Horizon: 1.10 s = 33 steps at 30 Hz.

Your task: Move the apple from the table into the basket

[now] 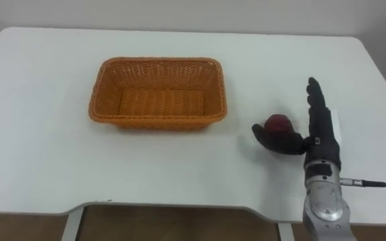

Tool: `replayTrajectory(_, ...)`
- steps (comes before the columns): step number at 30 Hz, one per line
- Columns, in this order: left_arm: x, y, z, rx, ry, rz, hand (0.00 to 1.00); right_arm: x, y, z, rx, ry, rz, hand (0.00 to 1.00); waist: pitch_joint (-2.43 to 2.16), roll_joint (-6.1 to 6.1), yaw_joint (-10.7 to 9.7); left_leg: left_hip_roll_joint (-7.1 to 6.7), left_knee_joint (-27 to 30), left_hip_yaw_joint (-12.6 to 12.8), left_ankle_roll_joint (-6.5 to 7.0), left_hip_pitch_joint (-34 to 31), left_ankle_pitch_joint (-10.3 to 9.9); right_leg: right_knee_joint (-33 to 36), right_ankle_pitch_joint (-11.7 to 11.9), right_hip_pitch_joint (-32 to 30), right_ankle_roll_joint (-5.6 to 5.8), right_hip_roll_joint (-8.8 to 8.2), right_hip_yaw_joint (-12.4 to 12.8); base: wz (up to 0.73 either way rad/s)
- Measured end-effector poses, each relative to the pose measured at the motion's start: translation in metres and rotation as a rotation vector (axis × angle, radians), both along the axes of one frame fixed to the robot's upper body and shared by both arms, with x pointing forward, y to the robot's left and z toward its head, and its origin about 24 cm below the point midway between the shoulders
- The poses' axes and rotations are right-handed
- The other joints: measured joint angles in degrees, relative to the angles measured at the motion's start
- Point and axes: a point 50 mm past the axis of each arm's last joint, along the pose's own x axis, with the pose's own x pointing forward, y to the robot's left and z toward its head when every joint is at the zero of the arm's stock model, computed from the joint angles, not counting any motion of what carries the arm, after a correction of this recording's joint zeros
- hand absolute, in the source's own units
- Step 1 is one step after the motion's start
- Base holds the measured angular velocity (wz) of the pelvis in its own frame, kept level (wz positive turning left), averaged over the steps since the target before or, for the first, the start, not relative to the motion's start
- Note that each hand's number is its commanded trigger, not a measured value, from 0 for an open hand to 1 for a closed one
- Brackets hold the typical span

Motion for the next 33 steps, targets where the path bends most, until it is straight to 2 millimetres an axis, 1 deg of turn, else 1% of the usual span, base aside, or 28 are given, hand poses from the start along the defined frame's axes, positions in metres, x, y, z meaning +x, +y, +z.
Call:
replayTrajectory(3, -0.002, 0.0, 0.0, -0.001, 0.016, 0.004, 0.0, -0.001, 0.0, -0.005, 0.005, 0.033, 0.013, 0.0, -0.24, 0.42, -0.1, -0.03, 0.0, 0.0, 0.0, -0.1, 0.0, 0.0, 0.0, 0.0, 0.0, -0.04, -0.2, 0.01)
replayTrajectory(4, 0.0, 0.0, 0.0, -0.002, 0.013, 0.003, 0.0, -0.003, -0.001, -0.009, 0.007, 0.05, 0.012, 0.0, -0.24, 0.41, -0.1, -0.04, 0.0, 0.0, 0.0, 0.0, 0.0, 0.0, 0.0, 0.1, 0.0, -0.06, -0.3, 0.04)
replayTrajectory(7, 0.0, 0.0, 0.0, -0.011, 0.014, 0.002, 0.0, -0.003, -0.002, -0.011, 0.003, 0.063, 0.019, 0.0, -0.18, 0.2, 0.0, -0.07, 0.0, -0.1, 0.0, 0.0, 0.0, 0.0, 0.0, 0.2, 0.0, -0.09, -0.4, 0.01)
replayTrajectory(8, 0.0, 0.0, 0.0, -0.012, 0.014, 0.002, 0.0, -0.005, -0.002, -0.014, 0.002, 0.072, 0.021, 0.15, -0.11, 0.01, -0.1, -0.09, 0.0, -0.2, 0.01, 0.0, 0.0, -0.1, 0.0, 0.4, 0.01, -0.11, -0.6, 0.05)
replayTrajectory(9, 0.0, 0.0, 0.0, -0.013, 0.015, 0.001, 0.0, -0.005, -0.002, -0.015, 0.002, 0.076, 0.024, 0.45, -0.05, -0.01, -0.2, -0.12, 0.0, -0.3, 0.01, 0.0, 0.0, -0.2, 0.0, 0.5, 0.01, -0.14, -0.8, 0.1)
replayTrajectory(10, 0.0, 0.0, 0.0, -0.013, 0.016, 0.002, 0.0, -0.006, -0.003, -0.017, 0.001, 0.084, 0.026, 1.0, -0.02, -0.15, -0.3, -0.15, 0.0, -0.6, 0.01, 0.1, 0.0, -0.2, 0.0, 0.7, 0.02, -0.19, -1.1, 0.12)
replayTrajectory(14, 0.0, 0.0, 0.0, -0.013, 0.015, 0.001, 0.0, -0.008, -0.006, -0.021, -0.025, 0.098, 0.022, 1.0, -0.03, -0.83, -0.4, -0.16, 0.0, -0.7, 0.01, 0.3, 0.0, -0.2, 0.0, 0.9, 0.02, -0.22, -1.4, 0.03)
replayTrajectory(17, 0.001, 0.002, 0.0, -0.01, 0.01, -0.002, 0.0, -0.011, -0.014, -0.022, -0.037, 0.095, -0.009, 1.0, -0.03, -0.83, -0.5, -0.15, 0.0, -0.7, 0.02, 0.5, -0.1, -0.2, 0.0, 1.2, 0.02, -0.22, -1.4, 0.0)
replayTrajectory(23, 0.005, 0.006, 0.002, 0.003, -0.005, -0.012, 0.0, -0.012, -0.017, -0.023, -0.054, 0.094, -0.026, 1.0, -0.1, -0.53, -1.6, -0.14, 0.0, -1.1, 0.01, 0.5, -0.1, -0.3, 0.0, 1.4, 0.03, -0.24, -2.1, 0.03)
replayTrajectory(33, 0.01, 0.006, 0.002, 0.002, -0.017, -0.016, 0.0, -0.013, -0.017, -0.024, -0.055, 0.099, -0.027, 1.0, -0.05, -0.48, -1.3, -0.13, -0.1, -0.7, 0.03, 1.2, -0.1, -0.2, 0.0, 1.9, 0.04, -0.22, -1.7, -0.02)
